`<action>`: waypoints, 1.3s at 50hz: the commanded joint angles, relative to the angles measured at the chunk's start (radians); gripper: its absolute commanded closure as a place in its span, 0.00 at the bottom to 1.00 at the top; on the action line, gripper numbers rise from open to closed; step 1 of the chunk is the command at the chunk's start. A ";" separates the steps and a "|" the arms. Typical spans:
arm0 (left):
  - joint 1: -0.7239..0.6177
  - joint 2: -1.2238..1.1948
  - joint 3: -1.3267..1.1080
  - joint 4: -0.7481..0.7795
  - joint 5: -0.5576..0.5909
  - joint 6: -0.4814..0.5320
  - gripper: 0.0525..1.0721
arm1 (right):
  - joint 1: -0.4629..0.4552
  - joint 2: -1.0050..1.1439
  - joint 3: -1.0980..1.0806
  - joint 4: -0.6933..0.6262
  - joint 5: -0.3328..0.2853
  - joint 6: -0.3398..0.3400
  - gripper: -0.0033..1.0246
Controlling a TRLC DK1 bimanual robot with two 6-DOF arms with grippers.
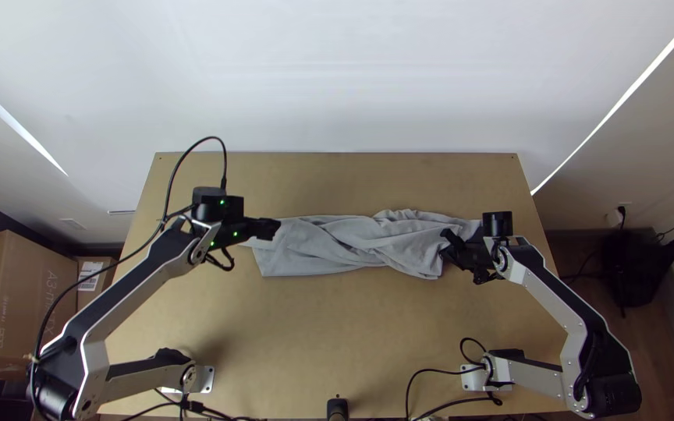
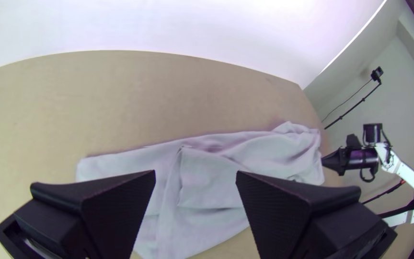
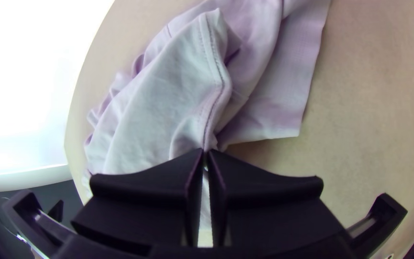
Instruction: Fold the t-shirt
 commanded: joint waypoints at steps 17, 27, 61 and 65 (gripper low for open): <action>-0.091 0.214 0.129 -0.174 0.101 -0.024 0.20 | -0.019 -0.067 -0.012 -0.002 0.018 0.005 0.97; -0.093 0.235 0.127 -0.168 0.101 -0.018 0.20 | -0.019 -0.101 -0.006 -0.005 0.034 0.012 0.97; -0.117 0.333 0.115 -0.090 0.080 0.004 0.20 | -0.019 -0.127 -0.020 -0.008 0.046 0.012 0.97; -0.117 0.335 0.117 -0.088 0.071 0.013 0.20 | -0.019 -0.129 -0.026 -0.008 0.046 0.012 0.97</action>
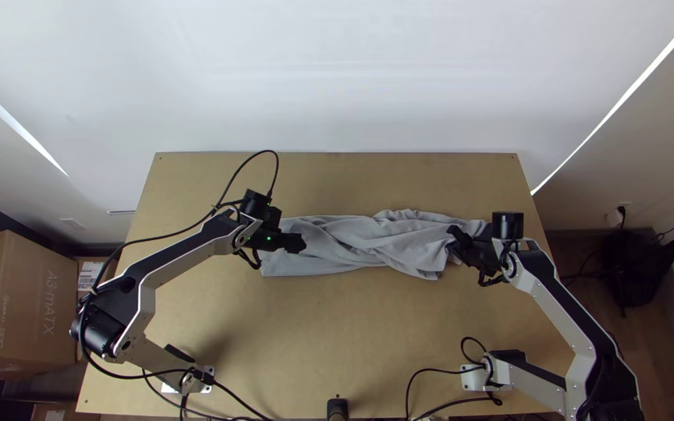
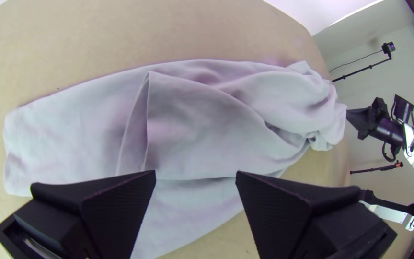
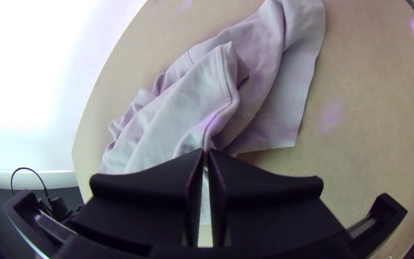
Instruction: Fold the t-shirt
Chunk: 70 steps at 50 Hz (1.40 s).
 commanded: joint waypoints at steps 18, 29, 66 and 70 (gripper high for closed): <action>-0.011 0.032 -0.002 0.053 -0.051 0.043 0.20 | -0.007 -0.022 -0.040 -0.001 0.008 0.013 0.97; -0.017 0.039 -0.002 0.064 -0.074 0.066 0.20 | -0.007 -0.027 -0.047 -0.001 0.008 0.012 0.97; -0.037 0.057 -0.030 0.080 -0.140 0.118 0.20 | -0.007 -0.036 -0.050 0.003 0.008 0.013 0.97; -0.045 0.059 -0.034 0.080 -0.140 0.118 0.24 | -0.007 -0.036 -0.052 0.003 0.008 0.012 0.97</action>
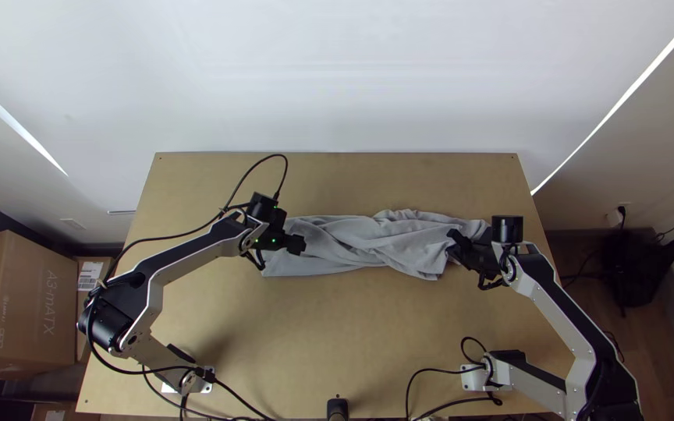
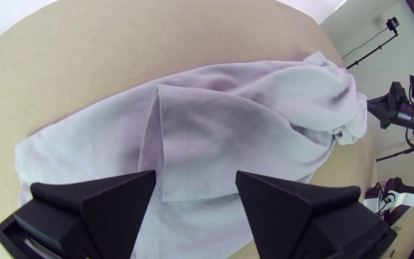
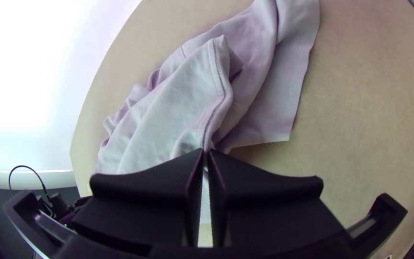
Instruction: Fold the t-shirt
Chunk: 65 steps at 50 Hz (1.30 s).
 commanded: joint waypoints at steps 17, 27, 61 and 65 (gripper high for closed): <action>-0.020 -0.001 -0.065 0.080 -0.005 -0.012 0.89 | -0.007 -0.018 -0.021 0.002 0.004 0.013 0.97; 0.020 -0.048 -0.068 0.086 -0.007 -0.009 0.97 | -0.024 -0.018 0.001 0.002 0.009 0.010 0.97; 0.400 -0.384 0.040 0.022 -0.025 0.045 0.98 | -0.157 -0.087 0.355 -0.108 0.109 -0.283 0.98; 0.437 -0.432 0.050 0.009 -0.025 0.054 0.98 | -0.185 -0.058 0.447 -0.134 0.109 -0.304 0.98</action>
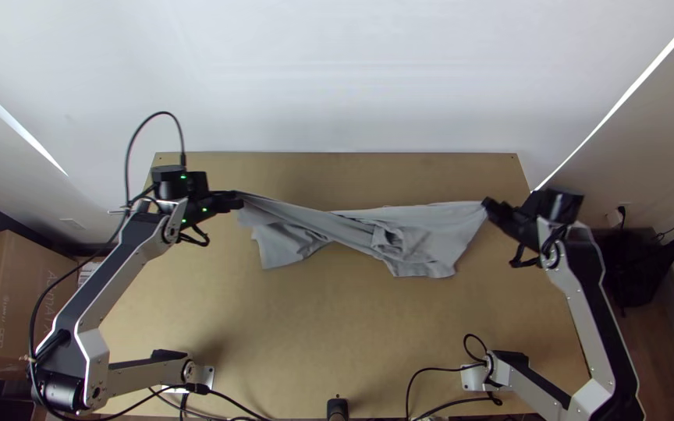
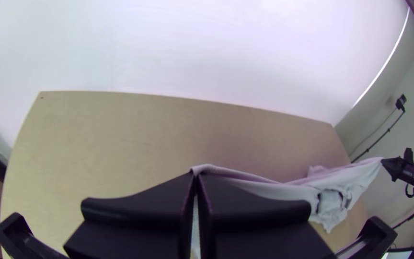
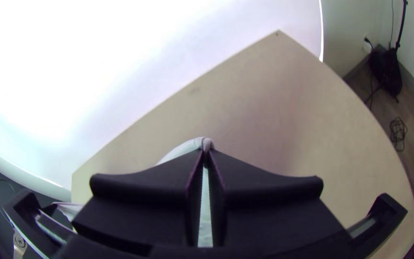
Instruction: Fold the t-shirt
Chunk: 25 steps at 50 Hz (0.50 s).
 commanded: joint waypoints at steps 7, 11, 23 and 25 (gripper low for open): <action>0.111 -0.140 0.065 -0.023 -0.014 0.039 0.98 | -0.054 0.072 0.225 -0.030 0.018 -0.067 0.98; 0.150 -0.165 0.076 -0.023 -0.013 0.040 0.98 | -0.068 0.098 0.280 -0.038 0.018 -0.069 0.98; 0.194 -0.237 0.067 -0.173 0.023 0.071 0.97 | -0.075 0.145 0.341 -0.090 0.018 -0.073 0.98; 0.188 -0.266 0.037 -0.202 0.047 0.083 0.97 | -0.074 0.141 0.330 -0.094 0.018 -0.073 0.98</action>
